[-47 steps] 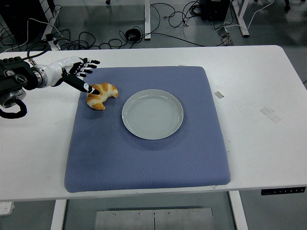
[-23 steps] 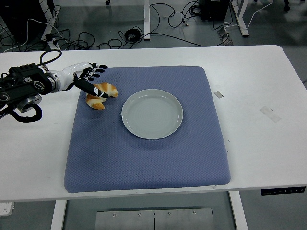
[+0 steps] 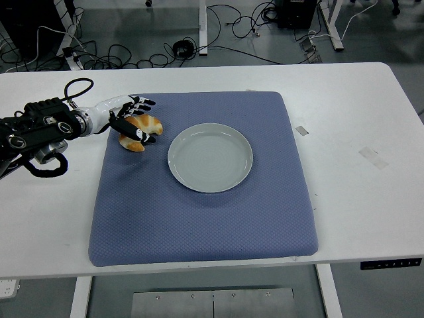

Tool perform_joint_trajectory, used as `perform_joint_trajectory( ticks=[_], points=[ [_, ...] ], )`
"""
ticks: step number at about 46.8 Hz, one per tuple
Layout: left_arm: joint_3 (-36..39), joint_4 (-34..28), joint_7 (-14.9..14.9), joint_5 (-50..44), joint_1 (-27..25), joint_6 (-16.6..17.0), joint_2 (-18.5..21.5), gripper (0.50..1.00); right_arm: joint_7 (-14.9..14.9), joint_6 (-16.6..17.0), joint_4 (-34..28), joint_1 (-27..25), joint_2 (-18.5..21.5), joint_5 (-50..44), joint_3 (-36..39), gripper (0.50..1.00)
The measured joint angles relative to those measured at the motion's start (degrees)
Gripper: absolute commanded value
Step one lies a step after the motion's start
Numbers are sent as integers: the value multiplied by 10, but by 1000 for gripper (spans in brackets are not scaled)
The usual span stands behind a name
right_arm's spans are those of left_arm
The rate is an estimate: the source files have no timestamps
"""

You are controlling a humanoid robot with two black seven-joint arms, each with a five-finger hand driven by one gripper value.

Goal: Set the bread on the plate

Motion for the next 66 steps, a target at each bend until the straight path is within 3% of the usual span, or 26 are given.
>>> perform_joint_trajectory(
  ticks=[27,60,66],
  points=[
    [4,0,0,1,-3,0,5,848,0,0,0,0,0,0,0,1000],
    [4,0,0,2,-7,-1,20,708,0,0,0,0,0,0,0,1000],
    [4,0,0,1,-5,-3,20,708,0,0,0,0,0,0,0,1000]
  ],
)
